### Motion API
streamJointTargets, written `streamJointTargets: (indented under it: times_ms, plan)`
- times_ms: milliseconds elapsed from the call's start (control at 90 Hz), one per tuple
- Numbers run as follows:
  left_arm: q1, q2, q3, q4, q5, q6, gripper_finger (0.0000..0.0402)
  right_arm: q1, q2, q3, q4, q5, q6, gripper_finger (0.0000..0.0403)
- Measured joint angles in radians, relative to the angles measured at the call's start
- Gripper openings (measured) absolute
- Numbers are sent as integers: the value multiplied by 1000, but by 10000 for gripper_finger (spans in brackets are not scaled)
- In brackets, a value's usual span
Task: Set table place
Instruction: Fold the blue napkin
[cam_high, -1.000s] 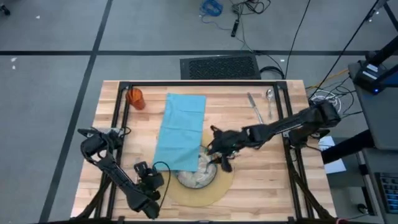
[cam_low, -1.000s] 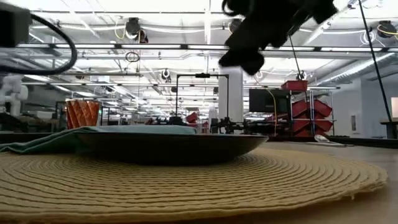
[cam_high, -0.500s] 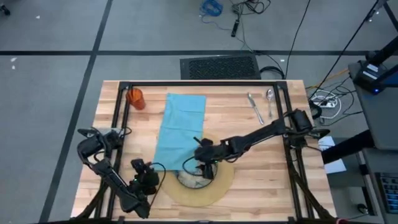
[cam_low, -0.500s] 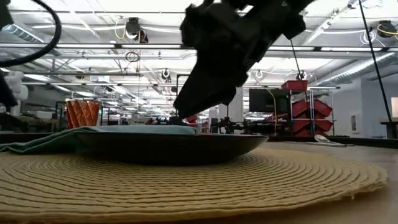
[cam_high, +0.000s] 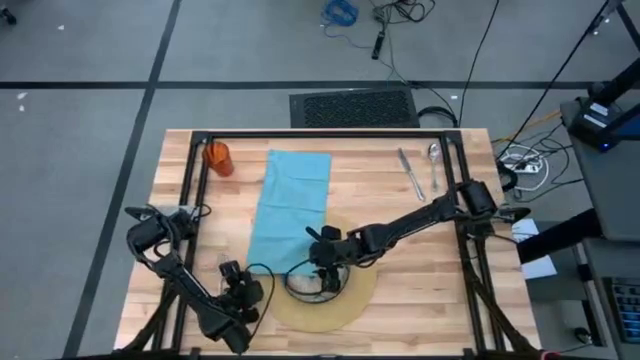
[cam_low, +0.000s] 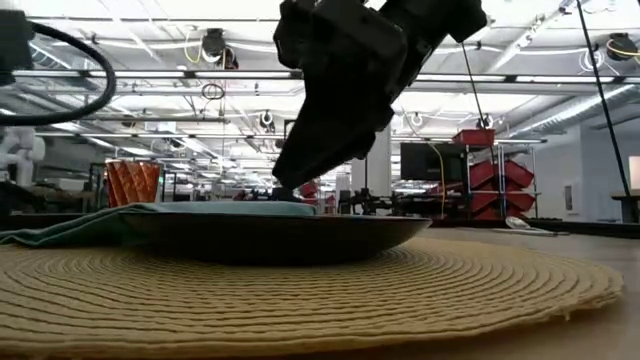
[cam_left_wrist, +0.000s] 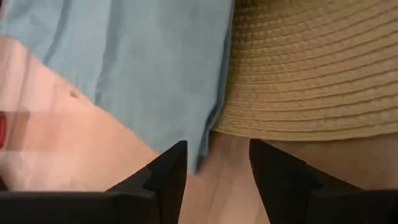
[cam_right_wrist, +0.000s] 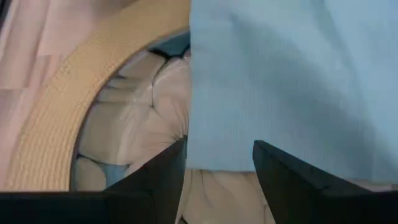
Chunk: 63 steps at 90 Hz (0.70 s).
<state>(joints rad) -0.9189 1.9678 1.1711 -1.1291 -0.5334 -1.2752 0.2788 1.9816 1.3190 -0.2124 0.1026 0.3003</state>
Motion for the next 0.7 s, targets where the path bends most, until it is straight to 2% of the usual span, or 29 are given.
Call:
streamJointTargets:
  times_ms: [233,700]
  plan:
    - [20,0,-1,-1,0,55,160,20,0,0,10,7,5,180]
    - [29,-2,-40,18,-1,52,160,31,29,0,34,1,-41,180]
